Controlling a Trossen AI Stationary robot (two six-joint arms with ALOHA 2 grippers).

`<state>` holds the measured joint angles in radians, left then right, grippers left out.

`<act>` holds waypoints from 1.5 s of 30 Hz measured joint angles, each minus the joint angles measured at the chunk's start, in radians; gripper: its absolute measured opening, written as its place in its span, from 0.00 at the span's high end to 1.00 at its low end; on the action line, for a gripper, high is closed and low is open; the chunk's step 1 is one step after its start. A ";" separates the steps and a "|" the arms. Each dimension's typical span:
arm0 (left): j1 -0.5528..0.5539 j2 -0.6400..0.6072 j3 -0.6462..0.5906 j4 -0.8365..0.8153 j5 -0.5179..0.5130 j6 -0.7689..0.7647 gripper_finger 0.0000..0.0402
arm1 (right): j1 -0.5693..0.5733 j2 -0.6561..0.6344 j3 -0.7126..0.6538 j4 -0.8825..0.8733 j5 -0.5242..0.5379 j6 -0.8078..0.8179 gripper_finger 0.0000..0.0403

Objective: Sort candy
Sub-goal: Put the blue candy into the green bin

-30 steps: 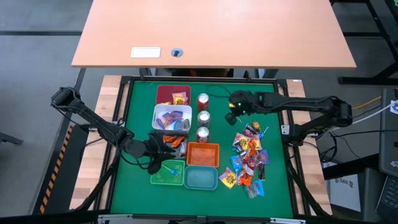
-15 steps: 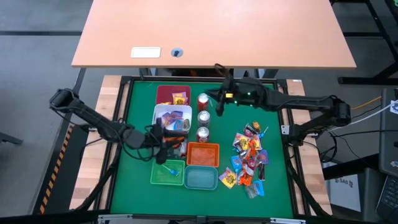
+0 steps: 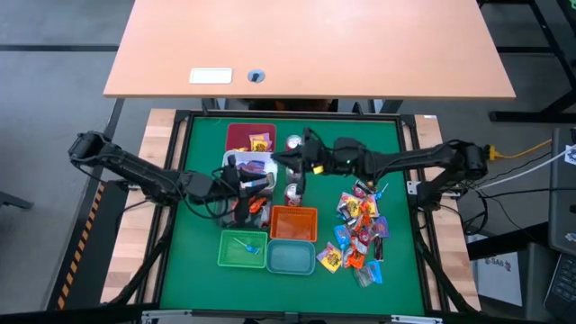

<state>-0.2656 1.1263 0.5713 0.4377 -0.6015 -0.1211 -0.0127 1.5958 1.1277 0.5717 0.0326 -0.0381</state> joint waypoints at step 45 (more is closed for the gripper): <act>0.071 0.000 0.000 0.128 0.132 0.002 0.86 | 0.027 0.092 0.000 0.192 -0.077 0.007 0.99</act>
<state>-0.1944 1.1263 0.5713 0.5660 -0.4698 -0.1188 0.0139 1.6878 1.1275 0.7638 -0.0448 -0.0311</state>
